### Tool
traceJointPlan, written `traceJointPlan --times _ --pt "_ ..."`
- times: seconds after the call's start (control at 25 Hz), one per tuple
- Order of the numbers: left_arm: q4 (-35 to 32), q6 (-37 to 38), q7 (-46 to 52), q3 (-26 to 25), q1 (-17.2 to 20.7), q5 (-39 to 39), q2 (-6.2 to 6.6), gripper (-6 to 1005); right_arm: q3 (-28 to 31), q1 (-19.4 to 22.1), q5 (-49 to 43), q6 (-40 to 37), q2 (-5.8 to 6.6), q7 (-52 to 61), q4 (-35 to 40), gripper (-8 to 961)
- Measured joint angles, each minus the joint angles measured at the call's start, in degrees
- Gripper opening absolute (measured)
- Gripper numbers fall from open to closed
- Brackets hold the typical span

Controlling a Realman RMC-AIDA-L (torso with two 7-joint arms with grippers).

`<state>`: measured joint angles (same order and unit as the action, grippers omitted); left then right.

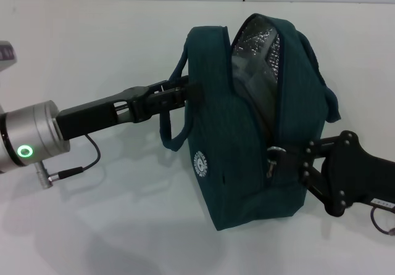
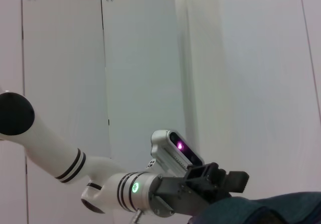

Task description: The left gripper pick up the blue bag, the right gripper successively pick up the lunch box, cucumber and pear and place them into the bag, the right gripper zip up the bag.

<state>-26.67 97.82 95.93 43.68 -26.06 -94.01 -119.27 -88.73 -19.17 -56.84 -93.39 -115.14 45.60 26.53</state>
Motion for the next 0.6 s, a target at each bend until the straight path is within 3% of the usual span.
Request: traceJointPlan --times 0.2,0.36,0.4,0.6 --pt "-0.29 -0.06 -0.12 -0.28 0.53 0.44 0.07 857 0.08 -1.3 0.05 0.52 -0.02 0.16 -0.09 14" --pt "-0.31 -0.04 -0.48 -2.47 0.95 0.6 0.1 857 0.14 -2.69 0.8 0.56 -0.07 0.05 0.21 14" --pt "-0.33 0.12 -1.54 -5.07 1.43 0.65 0.07 857 0.14 -3.13 1.24 0.56 -0.08 0.03 0.21 14" --pt "-0.41 0.19 -1.9 -6.51 2.1 0.68 0.0 857 0.15 -3.85 2.34 0.29 -0.13 0.0 0.25 14"
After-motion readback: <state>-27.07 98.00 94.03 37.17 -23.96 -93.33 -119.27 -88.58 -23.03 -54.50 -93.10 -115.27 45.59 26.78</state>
